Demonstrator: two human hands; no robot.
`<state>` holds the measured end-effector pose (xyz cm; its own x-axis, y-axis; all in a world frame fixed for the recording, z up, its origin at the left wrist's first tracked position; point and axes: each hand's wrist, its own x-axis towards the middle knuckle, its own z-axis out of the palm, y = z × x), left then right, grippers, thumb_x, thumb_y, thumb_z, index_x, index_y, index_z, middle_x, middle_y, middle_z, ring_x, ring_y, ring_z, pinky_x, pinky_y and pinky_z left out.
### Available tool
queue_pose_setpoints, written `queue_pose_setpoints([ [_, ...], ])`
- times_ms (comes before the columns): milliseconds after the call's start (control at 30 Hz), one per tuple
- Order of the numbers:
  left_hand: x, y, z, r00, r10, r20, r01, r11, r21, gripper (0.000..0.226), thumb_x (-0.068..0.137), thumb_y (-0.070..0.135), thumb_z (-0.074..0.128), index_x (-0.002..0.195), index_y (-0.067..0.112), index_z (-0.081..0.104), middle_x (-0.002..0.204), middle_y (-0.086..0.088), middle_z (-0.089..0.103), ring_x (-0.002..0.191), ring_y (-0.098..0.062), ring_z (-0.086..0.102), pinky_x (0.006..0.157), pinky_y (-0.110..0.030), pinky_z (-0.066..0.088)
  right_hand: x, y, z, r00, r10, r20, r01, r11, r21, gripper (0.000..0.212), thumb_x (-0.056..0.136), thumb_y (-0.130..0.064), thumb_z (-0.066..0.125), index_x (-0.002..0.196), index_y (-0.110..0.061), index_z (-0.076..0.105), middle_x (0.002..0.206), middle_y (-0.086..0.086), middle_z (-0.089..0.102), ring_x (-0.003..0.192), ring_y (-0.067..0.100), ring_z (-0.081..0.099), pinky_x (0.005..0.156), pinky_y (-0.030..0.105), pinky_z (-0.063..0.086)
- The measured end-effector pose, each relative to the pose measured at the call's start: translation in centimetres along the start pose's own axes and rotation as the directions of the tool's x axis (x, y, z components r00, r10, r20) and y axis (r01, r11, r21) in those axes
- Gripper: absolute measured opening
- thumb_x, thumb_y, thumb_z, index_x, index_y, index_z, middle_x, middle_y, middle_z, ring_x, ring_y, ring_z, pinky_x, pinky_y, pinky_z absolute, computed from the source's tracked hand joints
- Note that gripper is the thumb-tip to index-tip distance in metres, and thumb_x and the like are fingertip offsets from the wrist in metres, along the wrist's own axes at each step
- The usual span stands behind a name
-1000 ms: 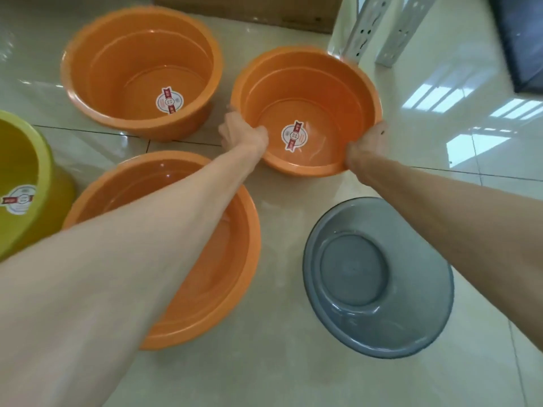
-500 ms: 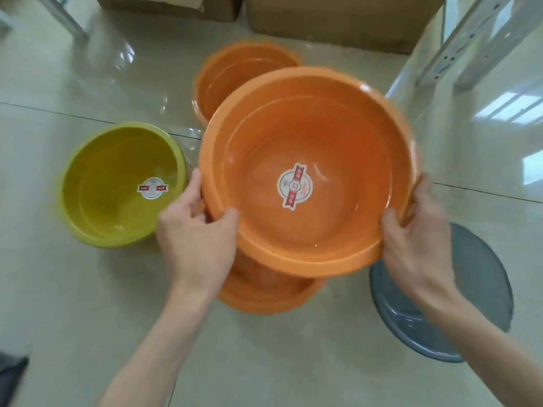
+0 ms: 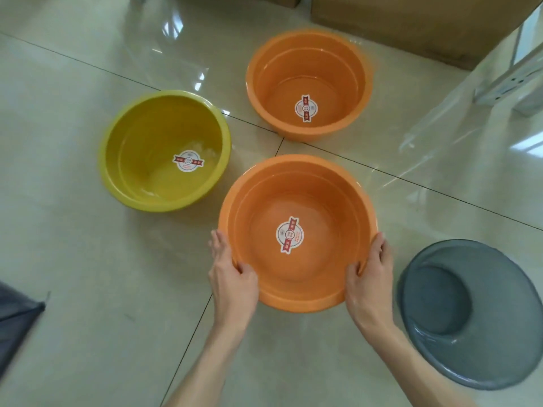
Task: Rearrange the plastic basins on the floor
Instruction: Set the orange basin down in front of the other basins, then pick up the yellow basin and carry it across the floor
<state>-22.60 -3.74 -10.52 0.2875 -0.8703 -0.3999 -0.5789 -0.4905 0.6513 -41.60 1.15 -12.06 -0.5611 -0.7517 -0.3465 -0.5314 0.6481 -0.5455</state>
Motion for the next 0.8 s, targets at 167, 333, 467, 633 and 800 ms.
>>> queue_pose_setpoints([
  [167, 0.0, -1.0, 1.2, 0.999, -0.034, -0.029, 0.033, 0.999, -0.026, 0.073, 0.090, -0.010, 0.045, 0.157, 0.010, 0.025, 0.165, -0.002, 0.021, 0.152, -0.017, 0.029, 0.111, -0.010, 0.017, 0.0, 0.1, 2.2, 0.999, 0.051, -0.019, -0.051, 0.999, 0.003, 0.068, 0.101, -0.002, 0.039, 0.157, -0.001, 0.001, 0.164, 0.014, 0.011, 0.150, 0.028, 0.023, 0.109, 0.016, 0.016],
  [333, 0.9, -1.1, -1.2, 0.995, -0.100, 0.017, 0.101, 0.989, -0.112, 0.073, 0.093, 0.014, 0.063, 0.157, 0.019, 0.028, 0.163, -0.001, 0.031, 0.151, -0.014, 0.031, 0.120, -0.022, 0.022, 0.1, -1.8, 1.2, 0.997, 0.070, -0.016, -0.071, 0.933, -0.354, 0.078, 0.090, 0.000, 0.051, 0.153, 0.011, 0.007, 0.156, 0.032, 0.022, 0.143, 0.045, 0.031, 0.115, 0.044, 0.030],
  [467, 6.7, -0.8, -7.2, 0.909, -0.341, -0.239, 0.260, 0.913, -0.314, 0.081, 0.087, 0.035, 0.072, 0.155, 0.018, 0.031, 0.159, -0.007, 0.039, 0.146, -0.021, 0.040, 0.117, -0.032, 0.029, 2.7, -10.8, 1.4, 0.967, -0.253, 0.029, 0.251, 0.925, -0.286, 0.073, 0.091, -0.005, 0.053, 0.153, 0.007, 0.018, 0.154, 0.026, 0.033, 0.142, 0.040, 0.036, 0.117, 0.043, 0.026],
  [633, 17.2, -2.1, -12.1, 0.826, -0.479, -0.298, 0.342, 0.845, -0.410, 0.088, 0.081, 0.035, 0.076, 0.154, 0.013, 0.032, 0.156, -0.013, 0.040, 0.143, -0.030, 0.042, 0.116, -0.038, 0.036, 7.6, -22.8, 9.2, 0.899, -0.388, 0.202, 0.401, 0.916, -0.025, 0.062, 0.094, -0.010, 0.049, 0.149, 0.008, 0.025, 0.148, 0.025, 0.040, 0.137, 0.038, 0.042, 0.110, 0.039, 0.034],
  [800, 24.5, -5.8, -11.8, 0.860, -0.483, -0.167, 0.333, 0.777, -0.535, 0.058, 0.073, 0.016, 0.072, 0.129, 0.014, 0.056, 0.125, -0.008, 0.063, 0.105, -0.032, 0.065, 0.080, -0.056, 0.059, 11.0, -26.5, 15.8, 0.907, -0.296, 0.299, 0.323, 0.946, -0.043, 0.078, 0.096, -0.010, 0.055, 0.152, 0.011, 0.005, 0.156, 0.025, 0.027, 0.139, 0.038, 0.041, 0.111, 0.038, 0.036],
])
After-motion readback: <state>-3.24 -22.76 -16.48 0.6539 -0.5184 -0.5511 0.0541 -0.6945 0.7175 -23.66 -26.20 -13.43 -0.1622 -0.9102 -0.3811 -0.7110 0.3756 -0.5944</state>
